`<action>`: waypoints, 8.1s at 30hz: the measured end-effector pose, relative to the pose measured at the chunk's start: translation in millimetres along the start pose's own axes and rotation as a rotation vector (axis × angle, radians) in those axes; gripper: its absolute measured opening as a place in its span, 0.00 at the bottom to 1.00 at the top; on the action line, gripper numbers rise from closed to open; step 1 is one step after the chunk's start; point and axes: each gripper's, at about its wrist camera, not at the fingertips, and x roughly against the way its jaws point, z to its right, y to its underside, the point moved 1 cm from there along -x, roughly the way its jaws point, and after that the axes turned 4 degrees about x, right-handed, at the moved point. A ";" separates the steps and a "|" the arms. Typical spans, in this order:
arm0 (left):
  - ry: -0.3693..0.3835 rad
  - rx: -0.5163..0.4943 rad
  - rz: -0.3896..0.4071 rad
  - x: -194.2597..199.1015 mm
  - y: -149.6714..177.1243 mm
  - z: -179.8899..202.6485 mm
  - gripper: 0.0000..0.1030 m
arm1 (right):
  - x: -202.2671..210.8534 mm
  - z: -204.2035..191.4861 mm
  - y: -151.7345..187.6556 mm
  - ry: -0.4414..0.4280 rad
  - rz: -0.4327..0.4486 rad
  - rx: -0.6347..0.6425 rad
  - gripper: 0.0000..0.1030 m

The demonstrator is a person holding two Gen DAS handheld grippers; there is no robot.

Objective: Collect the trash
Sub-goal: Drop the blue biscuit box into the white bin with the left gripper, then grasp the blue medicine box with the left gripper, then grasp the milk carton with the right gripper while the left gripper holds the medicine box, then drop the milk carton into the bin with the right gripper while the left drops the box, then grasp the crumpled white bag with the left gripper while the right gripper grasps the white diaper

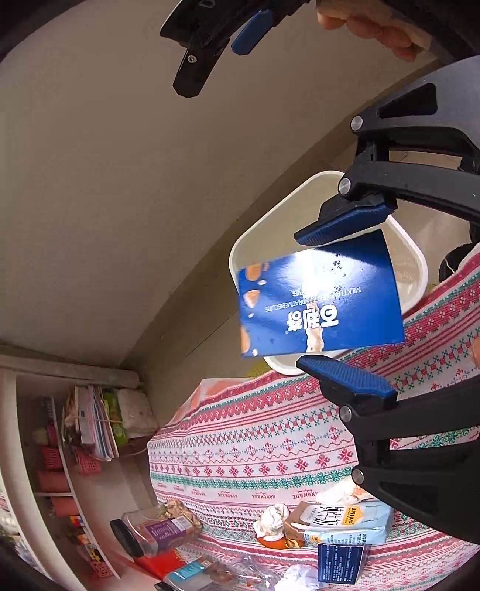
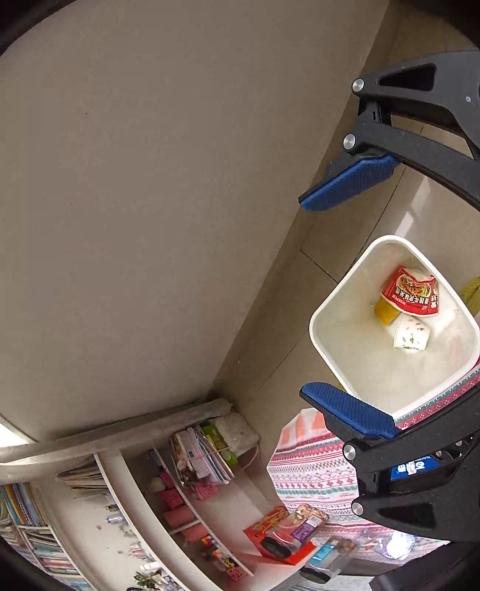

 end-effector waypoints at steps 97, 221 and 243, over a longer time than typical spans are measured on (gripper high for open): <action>-0.415 0.463 -0.457 69.2 106.9 -346.4 0.56 | -18.3 -320.5 142.2 -0.294 -0.321 0.553 0.93; -0.018 -0.069 0.042 4.6 -7.8 -3.8 0.65 | 5.4 -2.8 3.0 0.050 0.049 -0.002 0.87; -0.480 0.082 0.098 49.1 -28.2 -178.3 0.71 | -11.0 -163.3 46.7 -0.081 -0.060 0.345 0.93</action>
